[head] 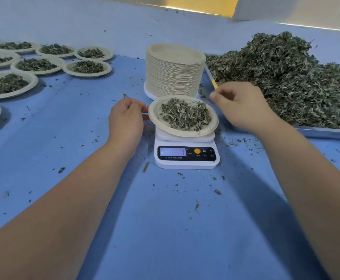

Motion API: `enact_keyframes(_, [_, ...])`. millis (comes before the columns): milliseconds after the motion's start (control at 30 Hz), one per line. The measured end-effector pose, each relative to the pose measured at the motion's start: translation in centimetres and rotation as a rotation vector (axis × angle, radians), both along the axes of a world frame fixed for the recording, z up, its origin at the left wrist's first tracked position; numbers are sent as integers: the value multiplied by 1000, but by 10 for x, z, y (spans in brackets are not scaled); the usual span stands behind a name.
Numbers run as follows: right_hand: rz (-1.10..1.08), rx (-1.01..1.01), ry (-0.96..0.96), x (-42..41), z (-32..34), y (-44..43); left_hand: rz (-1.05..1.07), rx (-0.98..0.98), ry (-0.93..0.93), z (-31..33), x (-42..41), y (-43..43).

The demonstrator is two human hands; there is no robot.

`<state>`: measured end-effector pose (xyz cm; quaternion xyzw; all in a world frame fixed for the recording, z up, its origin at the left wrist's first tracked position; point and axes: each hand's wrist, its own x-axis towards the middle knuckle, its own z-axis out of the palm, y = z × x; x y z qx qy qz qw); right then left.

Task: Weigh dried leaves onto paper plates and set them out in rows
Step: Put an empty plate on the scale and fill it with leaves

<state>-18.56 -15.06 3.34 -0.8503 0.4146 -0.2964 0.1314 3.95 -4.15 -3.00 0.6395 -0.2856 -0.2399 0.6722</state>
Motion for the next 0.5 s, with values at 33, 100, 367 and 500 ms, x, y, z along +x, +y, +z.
enact_keyframes(33, [-22, 1, 9, -5, -6, 2, -1, 7, -13, 0, 0, 0])
enact_keyframes(100, [-31, 2, 58, -13, -18, 9, 5, 38, -68, 1, 0, 0])
enact_keyframes(367, [7, 74, 44, -12, -32, 23, -115, 76, -45, 6, -4, 3])
enact_keyframes(500, [78, 110, 23, -5, -29, 34, -98, 44, 36, 13, 2, 4])
